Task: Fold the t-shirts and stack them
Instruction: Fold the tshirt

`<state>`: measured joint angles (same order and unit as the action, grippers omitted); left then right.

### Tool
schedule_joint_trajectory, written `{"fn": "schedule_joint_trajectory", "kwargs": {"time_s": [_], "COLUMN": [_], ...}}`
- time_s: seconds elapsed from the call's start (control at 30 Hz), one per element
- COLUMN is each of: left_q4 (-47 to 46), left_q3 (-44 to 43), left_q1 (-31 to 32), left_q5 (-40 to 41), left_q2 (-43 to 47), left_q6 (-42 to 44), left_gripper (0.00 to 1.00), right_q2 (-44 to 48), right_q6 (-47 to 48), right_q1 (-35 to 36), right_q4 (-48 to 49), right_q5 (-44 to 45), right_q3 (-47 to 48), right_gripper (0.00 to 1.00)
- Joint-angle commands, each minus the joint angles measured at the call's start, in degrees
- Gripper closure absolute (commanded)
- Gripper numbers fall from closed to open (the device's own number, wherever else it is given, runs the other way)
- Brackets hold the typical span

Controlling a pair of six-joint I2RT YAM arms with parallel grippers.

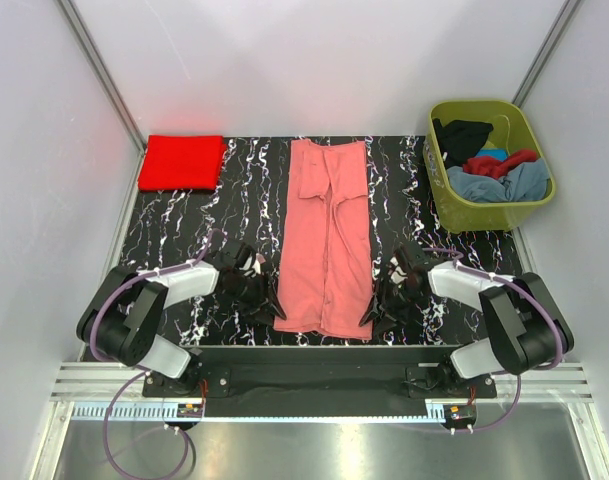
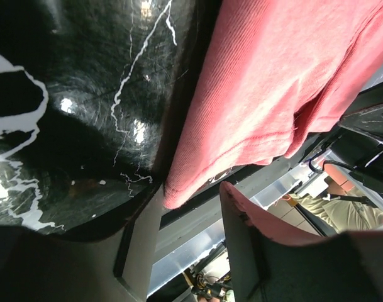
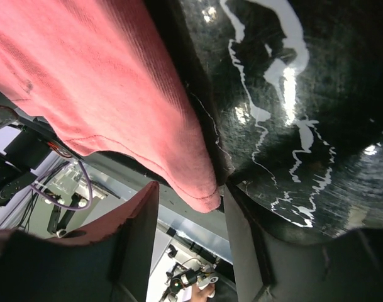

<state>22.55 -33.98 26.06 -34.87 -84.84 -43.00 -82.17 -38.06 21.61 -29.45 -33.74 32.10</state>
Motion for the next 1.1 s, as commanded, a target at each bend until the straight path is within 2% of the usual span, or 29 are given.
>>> {"fn": "schedule_joint_trajectory", "kwargs": {"time_s": [0.0, 0.1, 0.23, 0.3, 0.33, 0.37, 0.4, 0.47, 0.7, 0.87, 1.07], "left_q4": [-1.89, -2.86, -4.7, -5.23, -5.4, -5.32, -5.49, -5.41, -4.97, -4.0, -4.18], "left_q3": [2.42, 3.65, 4.88, 5.67, 5.94, 6.72, 7.17, 8.22, 9.72, 10.42, 11.04], "left_q1": [0.39, 0.3, 0.39, 0.39, 0.39, 0.39, 0.39, 0.39, 0.39, 0.48, 0.48], "left_q5": [5.25, 4.9, 4.46, 4.46, 4.64, 4.81, 5.08, 5.25, 4.12, 3.06, 1.21], "left_q2": [-1.65, -1.82, -2.35, -2.44, -2.26, -1.91, -1.56, 0.02, 3.8, 6.88, 8.28], "left_q6": [1.26, 1.26, 0.99, 0.99, 0.99, 0.82, 0.64, 0.11, -1.03, -1.21, -1.38], "left_gripper": [0.53, 0.55, 0.62, 0.76, 0.83, 0.87, 0.95, 1.0, 1.0, 1.0, 1.0], "right_q2": [-1.15, -2.64, -2.03, -1.33, -0.63, -0.36, 0.08, 1.74, 9.47, 11.59, 11.86], "right_q6": [0.36, 0.36, 0.1, -0.34, -0.61, -1.22, -2.01, -4.2, -8.34, -7.99, -8.25], "right_q1": [0.63, 0.72, 0.72, 0.72, 0.81, 0.72, 0.81, 0.72, 0.63, 0.72, 0.72], "right_q4": [2.38, 3.78, 4.05, 4.23, 4.31, 4.49, 4.49, 4.14, 0.54, -2.97, -2.72], "right_q5": [1.04, 0.6, 1.04, 1.3, 1.04, 0.95, 1.13, 1.83, 4.2, 4.38, 4.47], "right_q3": [-0.72, -1.51, -2.91, -4.23, -4.67, -5.37, -5.64, -6.25, -6.96, -6.43, -6.44], "right_gripper": [0.48, 0.5, 0.61, 0.73, 0.83, 1.0, 1.0, 1.0, 1.0, 1.0, 1.0]}}
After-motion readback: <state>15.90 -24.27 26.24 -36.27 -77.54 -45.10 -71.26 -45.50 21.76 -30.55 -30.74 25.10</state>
